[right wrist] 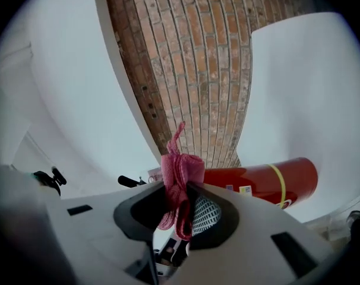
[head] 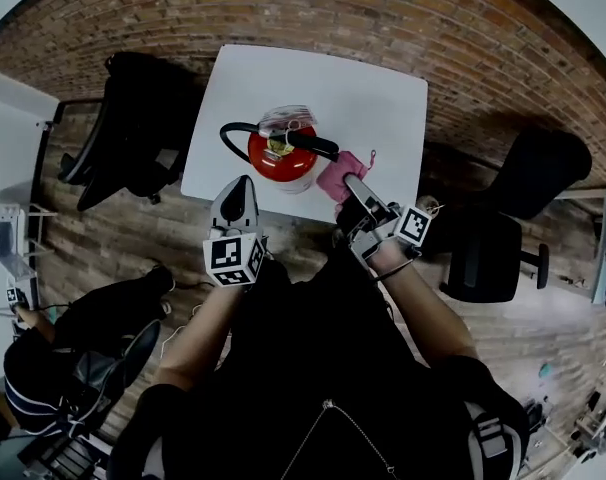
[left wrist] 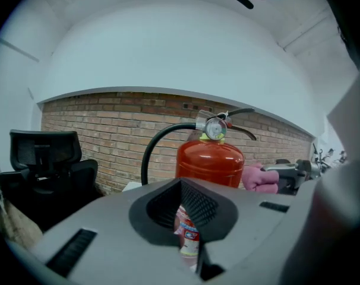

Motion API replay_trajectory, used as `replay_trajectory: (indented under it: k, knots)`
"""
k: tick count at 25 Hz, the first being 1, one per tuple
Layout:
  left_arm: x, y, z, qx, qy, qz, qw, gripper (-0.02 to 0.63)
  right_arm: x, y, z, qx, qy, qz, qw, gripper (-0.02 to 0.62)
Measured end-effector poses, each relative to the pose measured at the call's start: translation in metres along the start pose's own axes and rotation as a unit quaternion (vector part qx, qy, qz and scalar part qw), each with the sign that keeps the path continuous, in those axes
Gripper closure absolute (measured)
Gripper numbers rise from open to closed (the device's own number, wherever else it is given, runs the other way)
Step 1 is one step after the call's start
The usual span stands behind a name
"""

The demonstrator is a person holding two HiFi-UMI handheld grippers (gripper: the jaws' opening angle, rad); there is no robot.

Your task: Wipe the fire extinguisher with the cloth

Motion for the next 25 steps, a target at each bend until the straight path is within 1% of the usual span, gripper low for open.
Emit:
replay_trajectory:
  k: [3, 6, 8, 10, 12, 15, 17, 21, 25]
  knots:
    - [0.002, 0.022, -0.001, -0.038, 0.004, -0.017, 0.9991, 0.577, -0.019, -0.027, 0.014, -0.048, -0.053, 0.01, 0.997, 0.494]
    - [0.0, 0.039, -0.002, -0.072, 0.011, -0.032, 0.9968, 0.575, -0.044, -0.065, 0.032, -0.101, -0.105, 0.008, 0.989, 0.494]
    - [-0.003, 0.046, -0.002, -0.093, 0.016, -0.04, 0.9947, 0.577, -0.061, -0.092, 0.039, -0.125, -0.136, -0.003, 0.983, 0.494]
    - [-0.006, 0.049, -0.001, -0.11, 0.02, -0.049, 0.9925, 0.575, -0.078, -0.118, 0.042, -0.143, -0.156, -0.016, 0.977, 0.494]
    - [-0.013, 0.051, -0.001, -0.123, 0.026, -0.058, 0.9903, 0.577, -0.093, -0.143, 0.04, -0.163, -0.158, -0.023, 0.974, 0.494]
    - [-0.022, 0.057, -0.003, -0.133, 0.034, -0.065, 0.9884, 0.575, -0.108, -0.176, 0.032, -0.191, -0.155, -0.035, 0.969, 0.494]
    - [-0.027, 0.059, -0.003, -0.137, 0.038, -0.067, 0.9875, 0.577, -0.113, -0.192, 0.026, -0.199, -0.159, -0.042, 0.966, 0.494]
    - [-0.035, 0.065, 0.001, -0.139, 0.047, -0.074, 0.9865, 0.577, -0.117, -0.226, 0.016, -0.202, -0.171, -0.054, 0.963, 0.494]
    - [-0.044, 0.075, 0.01, -0.134, 0.057, -0.081, 0.9861, 0.577, -0.125, -0.249, 0.008, -0.228, -0.176, -0.064, 0.955, 0.494]
Point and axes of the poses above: the fingertips, and each gripper's own axes: z backward along the fingers, y to its left, x out of its top, the point moved 6 cm from there along z, backward along the fingers, and after that the axes turned 10 degrees about y, right-handed, at the moved point
